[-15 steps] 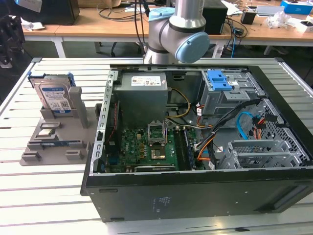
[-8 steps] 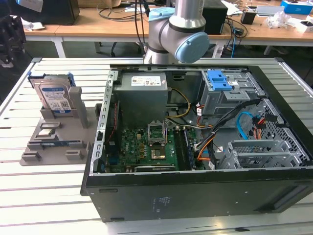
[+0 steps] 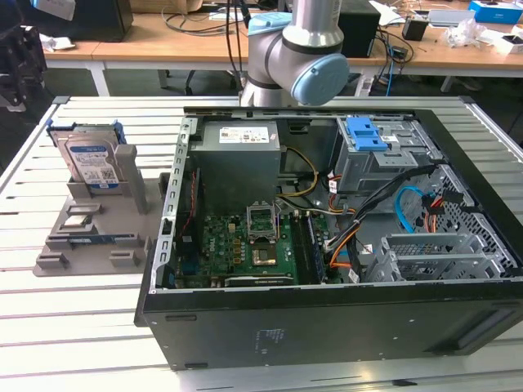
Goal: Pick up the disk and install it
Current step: 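Pick up the disk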
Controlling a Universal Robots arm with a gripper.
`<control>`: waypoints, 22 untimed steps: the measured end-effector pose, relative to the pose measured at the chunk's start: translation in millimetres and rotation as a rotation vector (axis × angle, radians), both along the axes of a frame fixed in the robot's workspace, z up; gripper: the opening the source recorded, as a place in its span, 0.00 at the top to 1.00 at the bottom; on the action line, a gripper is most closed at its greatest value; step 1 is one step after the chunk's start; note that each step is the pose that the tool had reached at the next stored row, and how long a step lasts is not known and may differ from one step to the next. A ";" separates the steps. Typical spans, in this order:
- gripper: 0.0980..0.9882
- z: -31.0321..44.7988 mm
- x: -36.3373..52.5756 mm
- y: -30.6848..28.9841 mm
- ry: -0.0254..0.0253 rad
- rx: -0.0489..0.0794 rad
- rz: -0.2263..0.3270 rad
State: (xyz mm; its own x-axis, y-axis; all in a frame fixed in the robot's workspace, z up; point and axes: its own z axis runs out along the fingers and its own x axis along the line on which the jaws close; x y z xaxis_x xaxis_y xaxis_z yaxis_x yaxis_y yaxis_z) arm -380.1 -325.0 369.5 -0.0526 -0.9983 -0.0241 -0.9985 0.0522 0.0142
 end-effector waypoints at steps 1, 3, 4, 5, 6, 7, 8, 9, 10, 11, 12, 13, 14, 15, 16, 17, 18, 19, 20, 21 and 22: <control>0.57 -0.2 0.4 1.4 0.0000 0.000 0.000; 0.57 -0.6 1.2 3.5 0.0000 0.000 0.000; 0.57 -0.9 1.6 4.5 -0.0001 0.000 0.000; 0.57 -1.5 2.2 6.0 -0.0001 0.000 0.000; 0.57 -2.2 3.0 7.3 0.0000 0.000 0.000; 0.57 -3.2 4.3 8.3 0.0001 0.000 0.000; 0.57 -3.7 5.1 8.6 0.0001 0.000 0.000; 0.57 -4.6 5.7 8.9 0.0001 0.000 0.000; 0.57 -6.5 6.2 9.0 0.0000 0.000 -0.001; 0.57 -7.8 6.5 9.0 0.0001 0.000 -0.002; 0.57 -11.1 7.4 9.2 0.0003 0.000 -0.015; 0.57 -12.7 8.6 9.6 0.0002 0.000 -0.021; 0.57 -13.6 10.3 11.6 0.0002 0.000 -0.022; 0.57 -14.0 11.2 13.2 0.0003 0.000 -0.022; 0.57 -14.7 12.2 14.9 0.0003 0.000 -0.022; 0.57 -16.4 14.4 16.4 0.0006 0.000 -0.022; 0.57 -18.0 16.1 17.3 0.0011 0.000 -0.022; 0.57 -19.3 17.2 18.1 0.0016 0.000 -0.022; 0.57 -22.1 19.0 19.3 0.0020 0.000 -0.022; 0.57 -23.9 19.7 19.8 0.0024 0.000 -0.022; 0.57 -25.8 20.4 20.4 0.0025 0.000 -0.022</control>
State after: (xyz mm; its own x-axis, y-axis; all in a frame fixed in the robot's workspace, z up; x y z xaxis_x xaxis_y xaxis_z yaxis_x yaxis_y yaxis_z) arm -359.8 -304.7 343.7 -0.0749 -0.9969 -0.0240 -0.9971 0.0745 0.0168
